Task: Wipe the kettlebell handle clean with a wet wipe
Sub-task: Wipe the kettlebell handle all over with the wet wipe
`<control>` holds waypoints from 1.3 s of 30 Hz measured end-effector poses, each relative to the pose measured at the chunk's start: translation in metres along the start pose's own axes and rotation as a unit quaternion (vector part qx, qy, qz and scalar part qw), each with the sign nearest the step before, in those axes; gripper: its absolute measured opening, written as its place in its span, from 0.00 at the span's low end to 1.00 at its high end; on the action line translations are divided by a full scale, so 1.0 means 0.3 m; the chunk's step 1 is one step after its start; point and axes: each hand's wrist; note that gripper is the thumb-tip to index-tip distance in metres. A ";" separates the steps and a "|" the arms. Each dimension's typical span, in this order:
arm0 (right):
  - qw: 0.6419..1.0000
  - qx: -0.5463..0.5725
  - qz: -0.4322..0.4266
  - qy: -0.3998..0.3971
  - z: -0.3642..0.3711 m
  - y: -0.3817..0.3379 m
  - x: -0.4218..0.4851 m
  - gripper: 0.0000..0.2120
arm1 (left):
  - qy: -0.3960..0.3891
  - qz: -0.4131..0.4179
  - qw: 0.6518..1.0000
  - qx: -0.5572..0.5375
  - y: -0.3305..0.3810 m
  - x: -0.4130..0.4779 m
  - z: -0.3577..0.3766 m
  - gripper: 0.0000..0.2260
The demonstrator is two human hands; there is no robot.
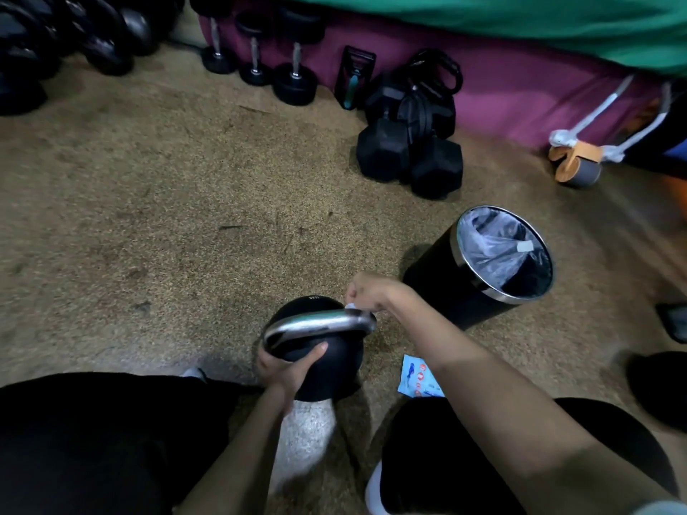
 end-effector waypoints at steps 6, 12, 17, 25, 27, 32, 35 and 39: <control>0.997 0.048 -0.057 0.019 0.021 0.015 -0.018 0.17 | 0.001 -0.016 1.000 0.010 -0.008 0.011 0.004 0.77; 0.993 0.082 -0.059 0.053 0.012 0.061 -0.036 0.13 | -0.002 -0.025 0.999 0.023 -0.051 0.045 0.007 0.83; 0.993 0.071 -0.067 0.062 0.034 0.010 -0.048 0.13 | 0.001 -0.024 1.000 0.014 -0.077 0.060 0.008 0.82; 0.988 0.082 -0.069 0.107 0.045 0.027 -0.076 0.08 | 0.006 -0.026 0.999 0.023 -0.073 0.060 0.015 0.81; 0.988 0.077 -0.053 0.120 0.059 0.014 -0.082 0.09 | 0.011 -0.020 1.000 0.017 -0.061 0.053 0.017 0.79; 0.980 0.104 -0.064 0.154 0.108 0.015 -0.105 0.12 | 0.018 -0.037 0.999 -0.008 -0.113 0.085 0.028 0.79; 0.977 0.105 -0.049 0.179 0.116 0.047 -0.112 0.12 | 0.022 -0.039 0.999 -0.010 -0.157 0.113 0.036 0.80; 0.973 0.100 -0.035 0.203 0.123 0.046 -0.126 0.17 | 0.017 -0.031 0.999 -0.012 -0.100 0.074 0.027 0.80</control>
Point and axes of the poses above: each hand's wrist, its own x-axis towards the middle knuckle, its own z-axis out of the palm, y = z × x, and after that the axes turned 12 degrees about z, right-handed
